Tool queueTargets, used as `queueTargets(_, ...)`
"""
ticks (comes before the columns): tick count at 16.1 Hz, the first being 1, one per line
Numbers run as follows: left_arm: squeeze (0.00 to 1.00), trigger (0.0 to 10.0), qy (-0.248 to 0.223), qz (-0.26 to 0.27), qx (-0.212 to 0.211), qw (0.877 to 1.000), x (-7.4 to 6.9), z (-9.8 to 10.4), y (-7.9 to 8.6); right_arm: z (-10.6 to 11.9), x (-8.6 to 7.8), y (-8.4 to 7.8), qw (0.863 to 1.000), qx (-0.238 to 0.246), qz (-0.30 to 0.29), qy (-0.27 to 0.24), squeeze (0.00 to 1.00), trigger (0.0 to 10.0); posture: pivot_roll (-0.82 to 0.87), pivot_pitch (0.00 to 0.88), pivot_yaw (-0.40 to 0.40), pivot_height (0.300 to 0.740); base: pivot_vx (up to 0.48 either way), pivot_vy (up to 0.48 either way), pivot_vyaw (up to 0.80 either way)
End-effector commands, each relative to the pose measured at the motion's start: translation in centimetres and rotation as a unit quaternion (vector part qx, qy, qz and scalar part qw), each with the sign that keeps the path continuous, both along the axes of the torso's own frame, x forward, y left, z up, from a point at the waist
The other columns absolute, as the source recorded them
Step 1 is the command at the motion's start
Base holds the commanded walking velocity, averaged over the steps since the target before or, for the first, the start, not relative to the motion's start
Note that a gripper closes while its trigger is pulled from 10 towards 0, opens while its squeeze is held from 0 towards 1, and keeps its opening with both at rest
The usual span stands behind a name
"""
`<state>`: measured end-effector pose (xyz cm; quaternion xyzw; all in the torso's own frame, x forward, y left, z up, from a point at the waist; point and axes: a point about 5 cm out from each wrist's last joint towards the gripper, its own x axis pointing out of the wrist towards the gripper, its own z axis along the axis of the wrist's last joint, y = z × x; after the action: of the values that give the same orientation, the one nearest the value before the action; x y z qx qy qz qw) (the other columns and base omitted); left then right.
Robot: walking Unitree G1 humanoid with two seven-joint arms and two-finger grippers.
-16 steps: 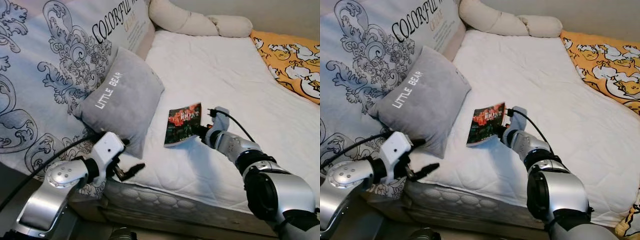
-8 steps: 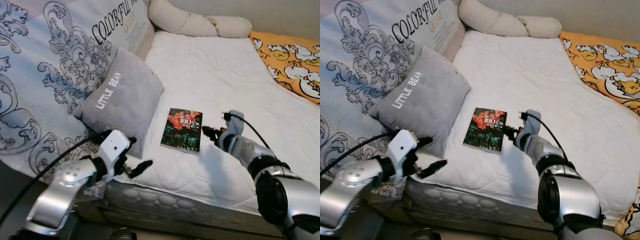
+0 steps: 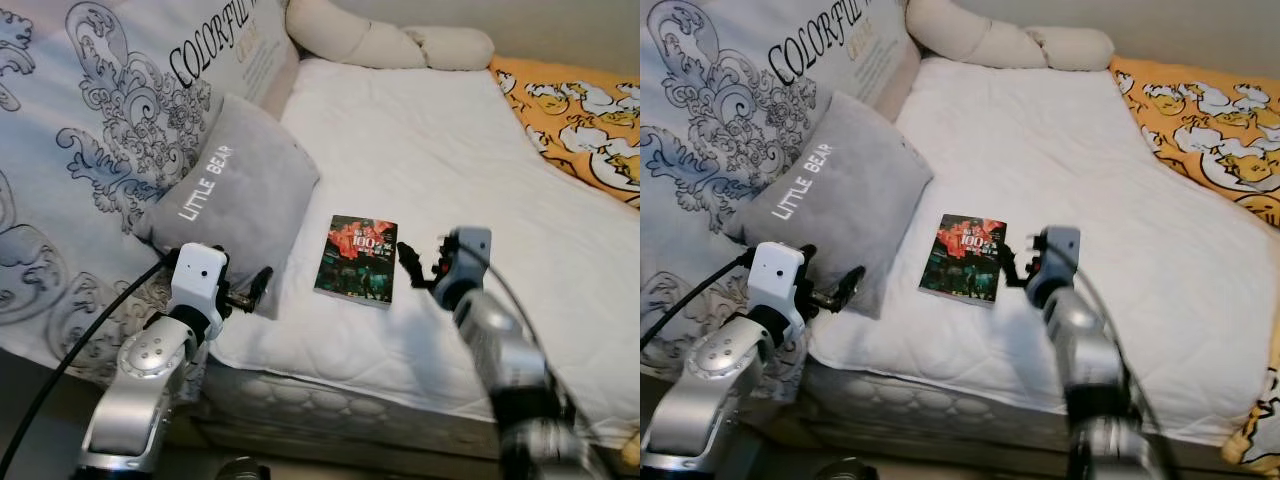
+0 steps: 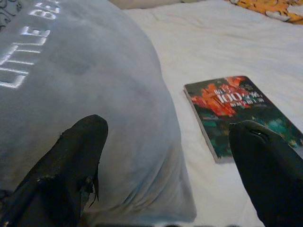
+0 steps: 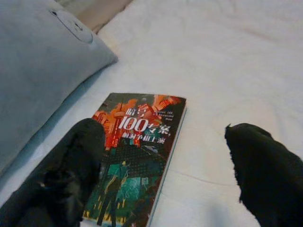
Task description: Clean up the room
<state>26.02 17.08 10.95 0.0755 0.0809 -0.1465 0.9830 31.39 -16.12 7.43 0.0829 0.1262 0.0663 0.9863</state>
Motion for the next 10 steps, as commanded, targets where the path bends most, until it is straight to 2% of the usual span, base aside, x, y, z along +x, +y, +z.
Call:
queueTargets(1,0.45,10.0,-0.008,0.033,-0.001,0.999,0.1,-0.2,0.2,1.2,-0.6,-0.8,0.999,-0.028,-0.031,-0.025,1.0,10.0,0.0,0.0,-0.036,0.74,0.0,-0.428,0.0)
queueTargets(3,0.45,10.0,-0.014,0.062,-0.002,0.998,0.2,-0.5,0.4,1.2,-2.1,-0.4,0.996,-0.073,-0.03,-0.044,1.0,10.0,-0.01,0.0,-0.033,0.74,0.0,-0.437,0.0)
queueTargets(7,0.45,10.0,-0.013,0.064,0.0,0.998,0.2,-1.0,0.0,1.2,-3.8,0.1,0.993,-0.103,-0.037,-0.045,1.0,10.0,-0.02,0.0,-0.029,0.74,0.0,-0.442,0.0)
queueTargets(10,0.45,10.0,-0.015,0.064,-0.003,0.998,0.4,-1.3,-0.2,1.2,-4.2,0.0,0.994,-0.089,-0.047,-0.039,1.0,10.0,-0.03,0.0,-0.031,0.74,0.0,-0.441,0.0)
